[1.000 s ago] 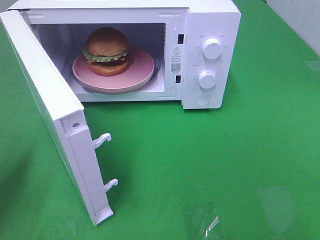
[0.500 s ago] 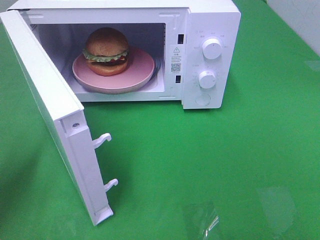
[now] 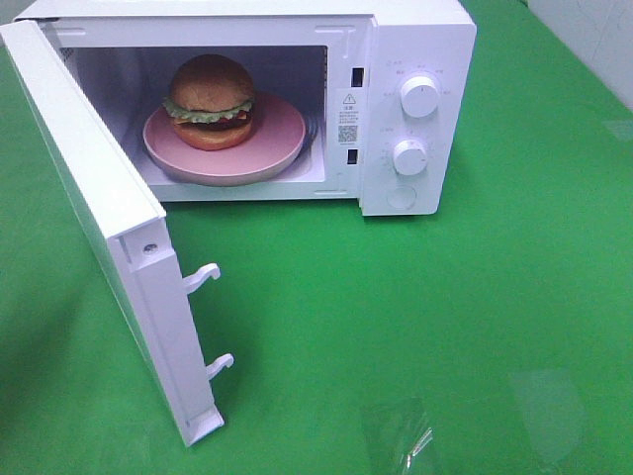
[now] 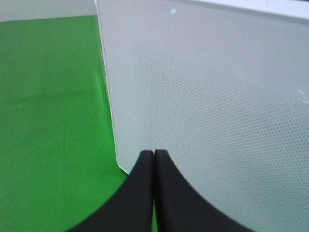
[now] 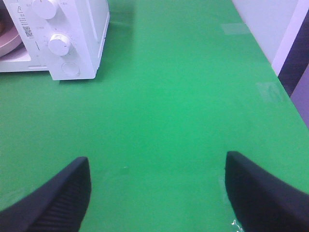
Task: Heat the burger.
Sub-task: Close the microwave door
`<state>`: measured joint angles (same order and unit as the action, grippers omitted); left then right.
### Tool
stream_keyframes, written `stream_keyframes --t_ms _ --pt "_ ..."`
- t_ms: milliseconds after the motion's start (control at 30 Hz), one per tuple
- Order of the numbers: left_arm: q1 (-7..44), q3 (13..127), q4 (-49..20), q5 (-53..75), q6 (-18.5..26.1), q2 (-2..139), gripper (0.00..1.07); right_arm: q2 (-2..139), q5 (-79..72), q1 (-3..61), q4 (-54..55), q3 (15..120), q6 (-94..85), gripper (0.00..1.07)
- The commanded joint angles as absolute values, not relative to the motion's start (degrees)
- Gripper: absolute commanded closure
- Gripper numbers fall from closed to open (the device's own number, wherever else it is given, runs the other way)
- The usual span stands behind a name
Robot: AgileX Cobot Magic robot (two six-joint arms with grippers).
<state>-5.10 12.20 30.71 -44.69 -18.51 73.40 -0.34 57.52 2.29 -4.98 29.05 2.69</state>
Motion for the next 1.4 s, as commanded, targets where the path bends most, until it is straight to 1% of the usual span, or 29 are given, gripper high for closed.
stream_keyframes --t_ms 33,100,200,267,333,367,400,433,467,500,533,567,633,733,767,800,833,933,1033,1100,1133,1167,1200,1233,1400 --pt "-5.2 12.7 30.9 -45.6 -19.9 74.9 1.07 -1.7 57.5 1.9 -5.1 29.0 2.3 0.32" --pt "-5.2 12.7 31.1 -47.8 -20.9 76.7 1.07 -1.7 57.5 1.9 -5.1 29.0 2.3 0.32" --pt "-5.0 12.7 31.4 -47.8 -20.9 76.9 1.07 -1.7 57.5 1.9 -5.1 29.0 2.3 0.32" --pt "-4.1 12.7 31.2 -47.7 -20.3 77.2 1.07 -1.7 57.5 1.9 -5.1 29.0 2.3 0.32" --pt "-1.8 13.1 29.7 -47.4 -18.9 78.6 1.07 -1.7 57.5 1.9 -5.1 29.0 2.3 0.32" --pt "-1.8 13.1 29.7 -47.4 -18.9 78.6 1.07 -1.7 57.5 1.9 -5.1 29.0 2.3 0.32" --pt "0.1 13.2 26.9 -47.7 -17.9 79.6 1.07 -1.7 57.5 1.9 -5.1 29.0 2.3 0.32" --pt "0.1 13.2 26.9 -47.7 -17.9 79.6 1.07 -1.7 57.5 1.9 -5.1 29.0 2.3 0.32" --pt "1.8 13.2 23.9 -47.7 -15.9 80.3 1.07 -1.7 57.5 1.9 -5.1 29.0 2.3 0.32" --pt "1.8 13.2 23.9 -47.7 -15.9 80.3 1.07 -1.7 57.5 1.9 -5.1 29.0 2.3 0.32" --pt "4.0 13.2 21.8 -48.0 -14.0 80.8 1.07 -1.7 57.5 1.9 -5.1 29.0 2.3 0.32" --pt "4.0 13.2 21.8 -48.0 -14.0 80.8 1.07 -1.7 57.5 1.9 -5.1 29.0 2.3 0.32" --pt "7.9 14.0 17.5 -48.2 -12.0 82.7 1.07 -1.7 57.5 1.9 -5.1 29.0 2.3 0.32" --pt "8.8 14.2 16.3 -48.2 -11.7 83.3 1.07 -1.7 57.5 1.9 -5.1 29.0 2.3 0.32" --pt "10.3 14.6 14.6 -48.2 -10.8 84.1 1.07 -1.7 57.5 1.9 -5.1 29.0 2.3 0.32" --pt "10.3 14.6 14.6 -48.2 -10.8 84.1 1.07 -1.7 57.5 1.9 -5.1 29.0 2.3 0.32" --pt "11.4 14.6 13.5 -48.4 -10.2 84.7 1.07 -1.7 57.5 1.9 -5.1 29.0 2.3 0.32" --pt "13.6 14.7 12.1 -49.7 -10.2 86.1 1.07 -1.7 57.5 1.9 -5.1 29.0 2.3 0.32" --pt "14.3 15.0 11.2 -49.8 -10.2 86.6 1.07 -1.7 57.5 1.9 -5.1 29.0 2.3 0.32" --pt "16.6 15.9 9.6 -49.6 -10.2 87.7 1.07 -1.7 57.5 1.9 -5.1 29.0 2.3 0.32" --pt "16.6 15.9 9.6 -49.6 -10.2 87.7 1.07 -1.7 57.5 1.9 -5.1 29.0 2.3 0.32" --pt "18.1 16.7 8.8 -49.4 -9.7 88.1 1.07 -1.7 57.5 1.9 -5.1 29.0 2.3 0.32" --pt "18.1 16.7 8.8 -49.4 -9.7 88.1 1.07 -1.7 57.5 1.9 -5.1 29.0 2.3 0.32" --pt "19.4 17.5 7.6 -49.4 -8.9 88.5 1.07 -1.7 57.5 1.9 -5.1 29.0 2.3 0.32" --pt "21.5 18.9 5.5 -49.3 -8.4 89.3 1.07 -1.7 57.5 1.9 -5.1 29.0 2.3 0.32"
